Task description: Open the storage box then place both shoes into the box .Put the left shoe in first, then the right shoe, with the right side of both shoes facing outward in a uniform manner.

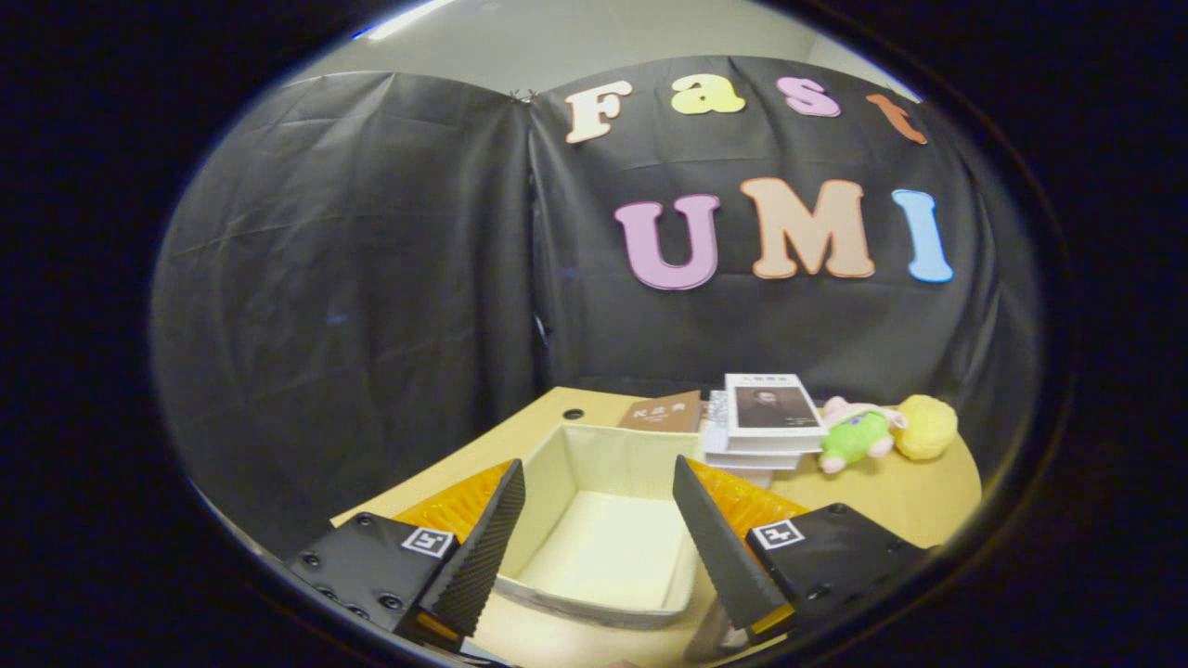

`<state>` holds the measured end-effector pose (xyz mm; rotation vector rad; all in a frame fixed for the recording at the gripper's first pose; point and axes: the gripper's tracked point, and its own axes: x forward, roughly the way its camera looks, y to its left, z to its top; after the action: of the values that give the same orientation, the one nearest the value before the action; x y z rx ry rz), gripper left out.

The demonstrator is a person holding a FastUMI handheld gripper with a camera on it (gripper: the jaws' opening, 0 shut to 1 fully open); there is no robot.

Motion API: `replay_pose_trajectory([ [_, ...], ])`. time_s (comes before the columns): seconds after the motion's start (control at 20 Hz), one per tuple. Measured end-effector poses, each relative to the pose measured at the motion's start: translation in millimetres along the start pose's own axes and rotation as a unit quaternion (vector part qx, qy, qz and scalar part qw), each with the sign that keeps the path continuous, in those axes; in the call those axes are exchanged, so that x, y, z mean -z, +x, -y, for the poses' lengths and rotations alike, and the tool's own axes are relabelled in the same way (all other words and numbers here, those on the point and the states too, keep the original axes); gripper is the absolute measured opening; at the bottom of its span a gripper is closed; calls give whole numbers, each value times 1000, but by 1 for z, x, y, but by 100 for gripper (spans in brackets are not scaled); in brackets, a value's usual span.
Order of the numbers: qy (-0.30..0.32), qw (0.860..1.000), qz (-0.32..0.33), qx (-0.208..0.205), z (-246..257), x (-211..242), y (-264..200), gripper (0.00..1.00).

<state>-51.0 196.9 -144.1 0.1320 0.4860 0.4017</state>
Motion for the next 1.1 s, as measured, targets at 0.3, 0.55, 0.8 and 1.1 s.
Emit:
replay_pose_trajectory([
  [0.3, -6, 997, -31, 67, 92, 45, -20, 100],
  [0.55, 3, 990, -84, 111, 147, 108, -29, 100],
  [0.8, 25, 979, -162, 120, 169, 180, -33, 100],
  [1.1, 38, 966, -230, 115, 178, 223, -22, 84],
])
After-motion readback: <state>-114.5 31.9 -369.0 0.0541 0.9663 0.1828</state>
